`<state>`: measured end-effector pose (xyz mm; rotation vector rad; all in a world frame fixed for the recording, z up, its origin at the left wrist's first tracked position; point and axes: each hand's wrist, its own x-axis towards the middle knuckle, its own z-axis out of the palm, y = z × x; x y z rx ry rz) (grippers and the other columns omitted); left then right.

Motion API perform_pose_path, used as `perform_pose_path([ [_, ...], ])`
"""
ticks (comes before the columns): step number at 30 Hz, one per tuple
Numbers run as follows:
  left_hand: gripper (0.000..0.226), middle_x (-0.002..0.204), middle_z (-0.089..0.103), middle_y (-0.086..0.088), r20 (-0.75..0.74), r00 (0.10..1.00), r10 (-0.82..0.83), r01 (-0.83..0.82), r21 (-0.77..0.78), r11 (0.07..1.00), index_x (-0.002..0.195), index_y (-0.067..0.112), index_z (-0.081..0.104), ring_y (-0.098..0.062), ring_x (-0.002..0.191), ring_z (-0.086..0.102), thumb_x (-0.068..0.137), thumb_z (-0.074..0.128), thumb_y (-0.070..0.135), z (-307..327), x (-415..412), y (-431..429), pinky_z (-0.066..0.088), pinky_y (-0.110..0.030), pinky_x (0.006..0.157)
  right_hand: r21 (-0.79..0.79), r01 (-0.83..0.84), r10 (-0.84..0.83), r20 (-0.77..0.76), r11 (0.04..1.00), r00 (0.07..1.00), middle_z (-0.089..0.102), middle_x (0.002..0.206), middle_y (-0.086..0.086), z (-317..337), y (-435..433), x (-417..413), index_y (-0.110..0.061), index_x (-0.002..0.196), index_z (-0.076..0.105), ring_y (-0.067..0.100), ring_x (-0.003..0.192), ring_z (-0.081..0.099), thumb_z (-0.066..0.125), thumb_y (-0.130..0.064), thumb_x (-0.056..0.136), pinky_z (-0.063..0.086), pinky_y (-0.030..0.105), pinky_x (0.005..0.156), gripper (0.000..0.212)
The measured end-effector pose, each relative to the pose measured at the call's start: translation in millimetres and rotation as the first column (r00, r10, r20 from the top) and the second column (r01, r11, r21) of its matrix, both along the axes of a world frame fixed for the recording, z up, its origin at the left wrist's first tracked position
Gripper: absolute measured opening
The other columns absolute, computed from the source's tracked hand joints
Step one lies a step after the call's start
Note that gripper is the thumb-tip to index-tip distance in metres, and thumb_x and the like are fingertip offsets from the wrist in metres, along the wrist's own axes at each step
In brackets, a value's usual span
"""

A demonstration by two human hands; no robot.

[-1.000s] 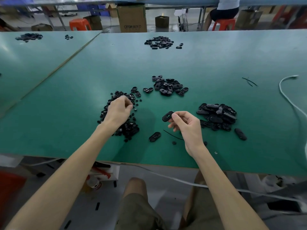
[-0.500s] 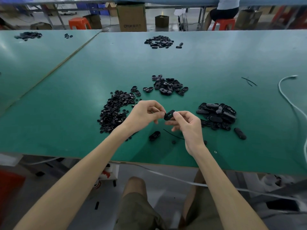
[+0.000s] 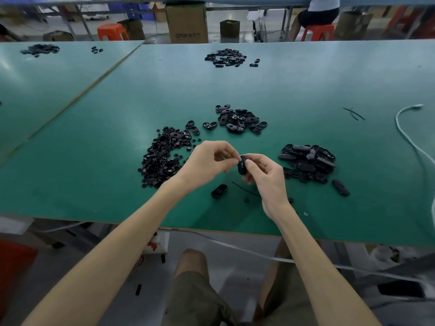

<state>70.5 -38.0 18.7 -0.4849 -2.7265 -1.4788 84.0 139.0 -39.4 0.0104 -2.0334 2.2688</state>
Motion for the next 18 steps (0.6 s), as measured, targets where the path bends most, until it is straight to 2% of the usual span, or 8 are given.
perform_pose_path([
  [4,0.013,0.090,0.072,0.005,-0.015,1.000,0.015,-0.017,-0.123,0.992,0.096,0.023,0.067,-0.010,0.069,0.067,0.091,0.079,0.020,-0.1,-1.2,1.8,0.055,-0.021,0.071,-0.004,-0.024,0.023,-0.027,1.000,0.999,0.077,0.083,0.001,1.6,0.0,1.0,-0.016,0.105,0.081,0.009,0.062,0.062,0.065,-0.007,0.101,0.048,0.018,0.060,0.019],
  [6,0.017,0.092,0.069,0.008,-0.035,0.999,0.028,-0.034,-0.182,0.983,0.097,0.025,0.063,-0.005,0.075,0.065,0.091,0.079,0.024,-0.3,-1.1,1.9,0.051,-0.019,0.073,-0.010,-0.033,0.033,-0.038,0.999,0.999,0.078,0.085,0.002,2.2,0.0,1.5,-0.015,0.107,0.081,0.009,0.063,0.061,0.066,-0.007,0.101,0.048,0.017,0.060,0.018],
  [10,0.023,0.090,0.066,0.015,-0.060,0.998,0.032,-0.047,-0.258,0.965,0.101,0.026,0.059,0.000,0.079,0.063,0.091,0.079,0.029,-0.7,-0.7,2.2,0.052,-0.024,0.074,-0.032,-0.051,0.050,-0.044,0.998,0.998,0.078,0.083,-0.006,1.8,-0.5,2.2,-0.015,0.105,0.081,0.000,0.064,0.061,0.066,-0.004,0.101,0.046,0.012,0.059,0.019],
  [15,0.022,0.089,0.065,0.020,-0.092,0.995,0.034,-0.062,-0.329,0.942,0.102,0.028,0.059,0.001,0.081,0.063,0.091,0.078,0.033,1.7,-0.3,5.0,0.056,-0.035,0.079,-0.018,-0.047,0.046,-0.038,0.999,0.998,0.077,0.081,-0.009,0.2,-0.9,0.5,-0.013,0.107,0.080,-0.001,0.064,0.061,0.066,-0.006,0.101,0.046,0.011,0.059,0.017],
  [18,0.021,0.089,0.066,0.020,-0.100,0.994,0.037,-0.070,-0.347,0.935,0.101,0.029,0.059,0.002,0.080,0.061,0.091,0.077,0.035,3.9,1.4,7.5,0.054,-0.034,0.077,-0.010,-0.047,0.047,-0.029,0.999,0.998,0.078,0.083,-0.008,-0.6,-0.4,1.0,-0.013,0.108,0.081,-0.002,0.066,0.062,0.067,-0.008,0.101,0.046,0.011,0.059,0.016],
])
